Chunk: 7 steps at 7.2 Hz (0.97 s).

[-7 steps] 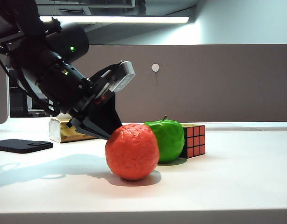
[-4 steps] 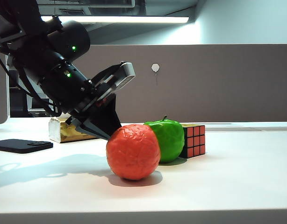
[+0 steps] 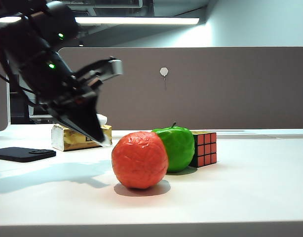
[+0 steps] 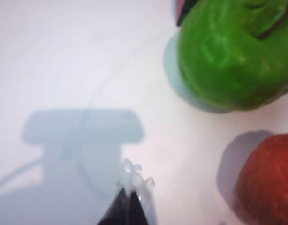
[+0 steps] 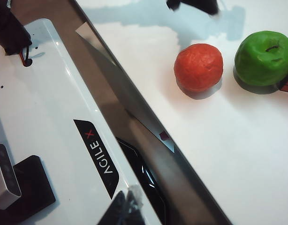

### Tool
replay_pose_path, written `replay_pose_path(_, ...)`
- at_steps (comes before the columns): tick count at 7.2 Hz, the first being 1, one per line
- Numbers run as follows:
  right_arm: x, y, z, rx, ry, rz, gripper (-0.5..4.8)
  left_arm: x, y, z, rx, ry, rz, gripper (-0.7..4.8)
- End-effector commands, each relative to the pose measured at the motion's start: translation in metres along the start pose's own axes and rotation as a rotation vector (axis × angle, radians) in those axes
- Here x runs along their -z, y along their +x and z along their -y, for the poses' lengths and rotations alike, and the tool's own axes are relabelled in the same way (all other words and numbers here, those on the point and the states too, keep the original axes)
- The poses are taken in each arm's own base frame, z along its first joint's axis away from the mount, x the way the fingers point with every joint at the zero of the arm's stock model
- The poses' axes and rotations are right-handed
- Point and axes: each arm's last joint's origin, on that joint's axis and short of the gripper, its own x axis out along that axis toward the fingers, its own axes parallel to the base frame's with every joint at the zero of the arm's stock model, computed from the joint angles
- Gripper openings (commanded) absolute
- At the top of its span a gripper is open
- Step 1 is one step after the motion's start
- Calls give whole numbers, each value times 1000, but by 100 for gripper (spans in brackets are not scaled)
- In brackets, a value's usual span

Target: Move all the fruits on the tabletop near the face of the Rubik's cube that has the color most similar to each fruit.

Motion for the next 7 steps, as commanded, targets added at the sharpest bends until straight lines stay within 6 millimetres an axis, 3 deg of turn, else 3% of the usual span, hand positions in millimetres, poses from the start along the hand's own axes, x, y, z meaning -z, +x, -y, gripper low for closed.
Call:
replay_pose_path(1,-1,-1,0,-1,3,11,-1,6,-11,17,101,8,-83,-5)
replay_pose_path(3,0,-2,-2,-50,7,2,-1,4,-8,25,123,28,-81,-5)
replay_pose_path(5,1,-3,-2,-48,7,5,-1,4,-3,47,190,74,-117,-5)
replay_pose_path(7,1,-3,-2,-49,7,5,-1,3,-2,53,198,86,-120,-5)
